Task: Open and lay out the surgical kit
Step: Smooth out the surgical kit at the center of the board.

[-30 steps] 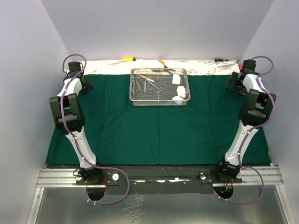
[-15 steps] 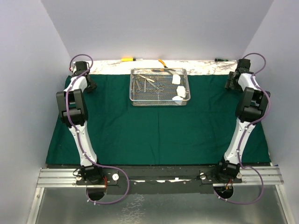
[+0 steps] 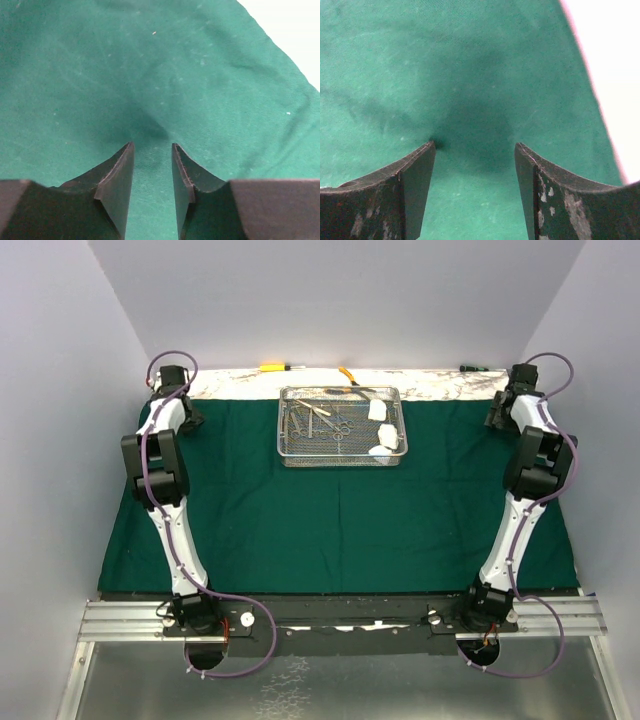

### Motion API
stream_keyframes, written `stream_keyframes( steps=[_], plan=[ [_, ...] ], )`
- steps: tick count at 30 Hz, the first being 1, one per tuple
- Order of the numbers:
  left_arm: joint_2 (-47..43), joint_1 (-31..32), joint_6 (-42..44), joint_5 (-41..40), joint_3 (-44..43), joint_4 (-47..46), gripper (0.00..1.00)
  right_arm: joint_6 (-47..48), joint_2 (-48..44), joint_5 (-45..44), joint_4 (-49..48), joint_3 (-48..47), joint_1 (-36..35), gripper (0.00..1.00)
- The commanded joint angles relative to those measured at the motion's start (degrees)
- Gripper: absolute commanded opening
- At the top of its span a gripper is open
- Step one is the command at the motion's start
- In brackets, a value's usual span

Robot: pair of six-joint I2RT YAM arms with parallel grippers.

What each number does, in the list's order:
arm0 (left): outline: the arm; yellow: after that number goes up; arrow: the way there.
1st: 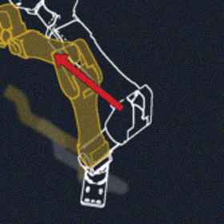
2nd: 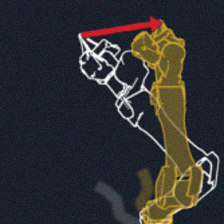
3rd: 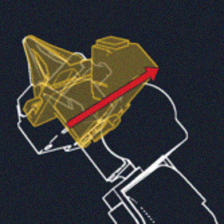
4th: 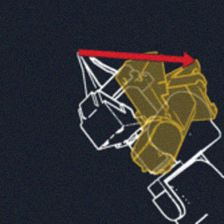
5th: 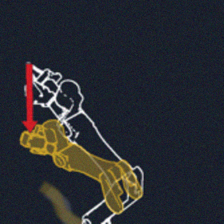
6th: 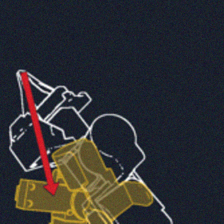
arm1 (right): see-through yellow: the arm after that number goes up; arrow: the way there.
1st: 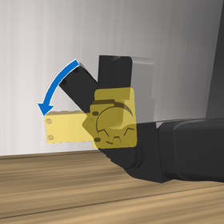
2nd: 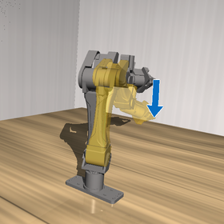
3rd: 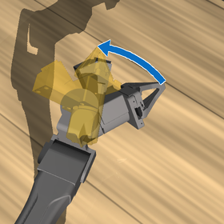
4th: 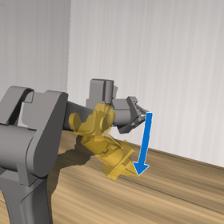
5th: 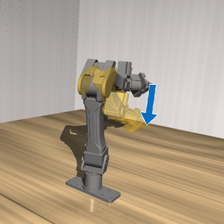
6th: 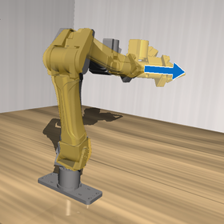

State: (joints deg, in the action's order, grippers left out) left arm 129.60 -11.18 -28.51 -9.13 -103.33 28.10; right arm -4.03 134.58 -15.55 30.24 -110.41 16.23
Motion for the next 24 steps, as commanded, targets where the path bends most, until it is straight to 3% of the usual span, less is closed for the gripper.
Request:
stream_keyframes(
  steps=[1, 7, 11, 16, 24],
  plan=[
    [-0.58, -0.34, 6.20, 6.53, -7.29, 2.63, 0.40, -7.72, -1.87, 9.89, 7.10, -3.56, 0.37, 0.68],
    [-5.13, 0.37, 10.52, 8.43, -13.51, 4.07, 0.52, -10.40, -6.83, 14.58, 5.37, -3.00, -2.27, 0.68],
    [-8.26, 2.83, 14.17, -0.49, -14.52, 3.86, 0.63, -10.09, -12.70, 20.41, -1.91, 4.74, -3.83, 0.69],
    [-8.64, 4.93, 17.88, -10.28, -14.27, 3.21, 0.64, -12.38, -15.65, 23.56, -2.76, 8.56, -5.03, 0.68],
    [0.82, 4.85, 17.84, -11.57, -21.91, 2.65, 0.61, -16.13, -20.27, 25.19, -2.63, 14.60, -5.67, 0.65]
  ],
)
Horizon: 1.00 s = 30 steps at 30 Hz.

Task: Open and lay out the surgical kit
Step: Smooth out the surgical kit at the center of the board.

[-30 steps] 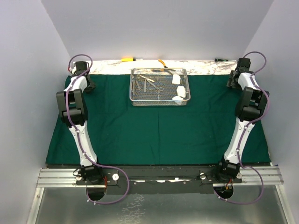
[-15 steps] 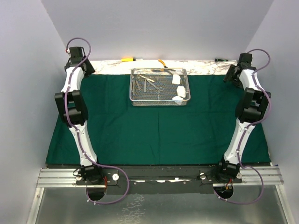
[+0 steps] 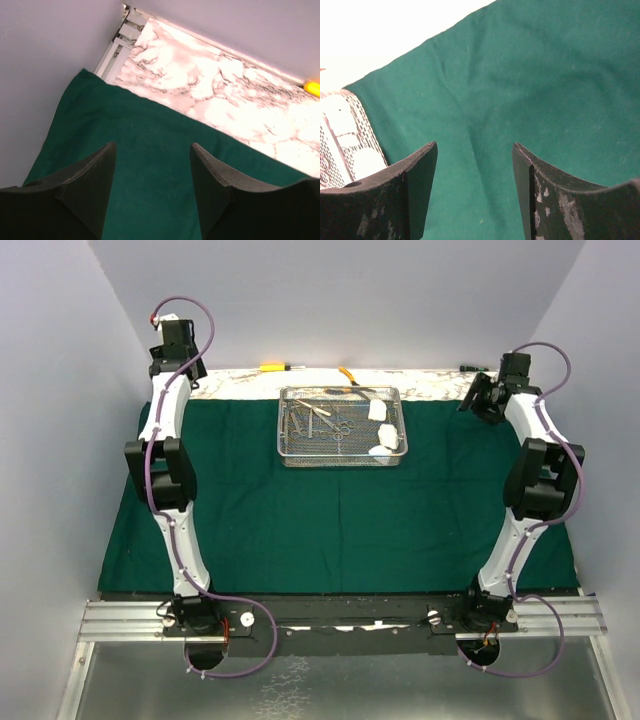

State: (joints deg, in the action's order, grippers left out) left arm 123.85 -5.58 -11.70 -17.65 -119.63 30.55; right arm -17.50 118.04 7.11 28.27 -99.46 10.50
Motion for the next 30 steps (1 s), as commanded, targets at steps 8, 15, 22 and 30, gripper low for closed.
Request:
stream_keyframes(
  steps=[8, 15, 22, 30],
  plan=[
    [21.11, -2.77, -5.74, -3.99, -18.85, -0.83, 0.55, -5.40, -4.83, 4.16, 1.10, 5.06, -0.08, 0.57],
    [24.47, -4.35, -10.15, -3.99, -16.73, -11.35, 0.43, -4.67, 0.40, 4.52, 8.63, -3.78, -1.31, 0.47],
    [27.18, -4.89, -14.68, -13.08, -16.28, -14.46, 0.41, -3.36, 4.56, 2.87, 14.68, -8.70, -1.73, 0.40],
    [28.24, -7.10, -27.09, -12.02, -12.11, -14.37, 0.40, -4.04, 4.82, 2.57, 15.13, -7.50, -1.76, 0.40]
  ],
)
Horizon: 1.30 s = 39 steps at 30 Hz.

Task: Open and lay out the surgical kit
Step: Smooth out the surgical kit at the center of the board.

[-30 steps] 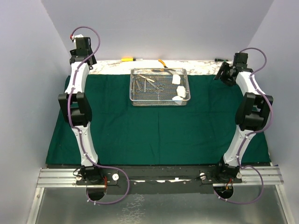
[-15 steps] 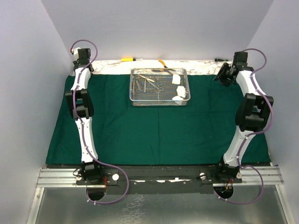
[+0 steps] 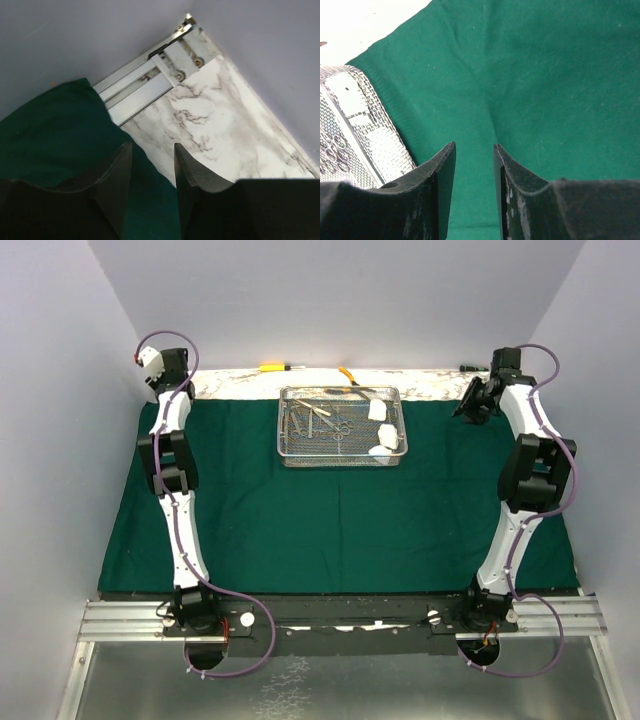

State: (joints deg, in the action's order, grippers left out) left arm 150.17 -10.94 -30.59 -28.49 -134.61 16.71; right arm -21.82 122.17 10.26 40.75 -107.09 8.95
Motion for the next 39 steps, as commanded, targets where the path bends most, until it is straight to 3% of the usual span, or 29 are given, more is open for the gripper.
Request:
stream_keyframes(
  steps=[1, 9, 21, 27, 33, 36, 39],
  plan=[
    [1.89, -1.84, -9.38, -0.03, 3.44, -0.56, 0.40, 0.29, 0.77, -0.79, 2.78, 0.04, -0.19, 0.40],
    [-1.54, -1.89, -20.62, 3.08, 13.67, 0.38, 0.32, 0.42, 1.05, -1.75, 3.39, -0.05, -0.17, 0.40],
    [9.19, -2.65, -15.78, 18.23, -0.32, 0.17, 0.30, 0.95, 1.93, -2.70, 4.97, -1.85, -0.16, 0.39],
    [6.43, -2.86, -16.04, 14.58, 2.24, -0.06, 0.30, 0.85, 1.85, -2.58, 4.97, -2.16, -0.21, 0.39],
    [-2.99, -3.74, -19.04, 2.31, 13.16, 0.82, 0.31, 0.12, 1.44, -1.74, 4.16, -1.84, -0.17, 0.40],
    [-4.06, -4.32, -16.59, 3.22, 13.60, 0.84, 0.32, 0.04, 1.08, -1.99, 3.56, -1.21, -0.18, 0.40],
    [-2.44, -4.51, -10.51, 9.01, 8.39, 0.65, 0.37, -0.04, 1.06, -2.04, 3.53, -1.51, -0.17, 0.40]
  ],
)
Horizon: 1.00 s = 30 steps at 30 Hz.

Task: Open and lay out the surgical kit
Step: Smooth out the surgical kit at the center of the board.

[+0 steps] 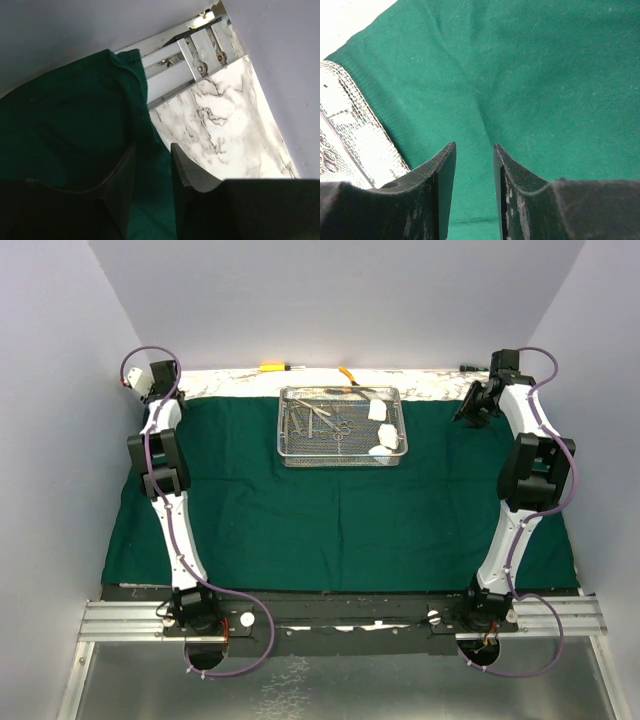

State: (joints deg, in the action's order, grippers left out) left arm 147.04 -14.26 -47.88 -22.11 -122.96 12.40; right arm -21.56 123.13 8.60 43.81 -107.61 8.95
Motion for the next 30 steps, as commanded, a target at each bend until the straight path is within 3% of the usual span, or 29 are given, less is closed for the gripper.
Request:
stream_keyframes(
  steps=[1, 5, 12, 15, 22, 30],
  plan=[
    [1.54, -1.25, 9.17, 5.61, -5.96, 4.98, 0.38, -0.46, 0.09, -0.49, 0.55, -1.14, -0.21, 0.40],
    [0.02, -1.29, 15.59, 11.05, -9.40, 4.99, 0.45, -1.51, -0.24, -1.42, 1.45, -1.81, -0.16, 0.40],
    [-14.84, -1.47, 19.92, 10.20, 4.11, 6.77, 0.57, -3.94, -5.35, -9.03, 3.39, 1.63, -0.17, 0.45],
    [-22.63, -1.47, 19.22, 10.19, 13.19, 9.24, 0.56, -4.52, -8.73, -14.56, 4.42, 5.27, -0.08, 0.47],
    [-41.43, -2.31, 11.38, 8.43, 34.78, 13.79, 0.42, -10.90, -20.19, -23.18, 7.98, 19.74, 1.03, 0.47],
    [-57.08, -4.97, 10.61, 3.31, 60.14, 16.90, 0.39, -16.33, -34.51, -26.25, 10.77, 39.50, 3.84, 0.46]
  ],
)
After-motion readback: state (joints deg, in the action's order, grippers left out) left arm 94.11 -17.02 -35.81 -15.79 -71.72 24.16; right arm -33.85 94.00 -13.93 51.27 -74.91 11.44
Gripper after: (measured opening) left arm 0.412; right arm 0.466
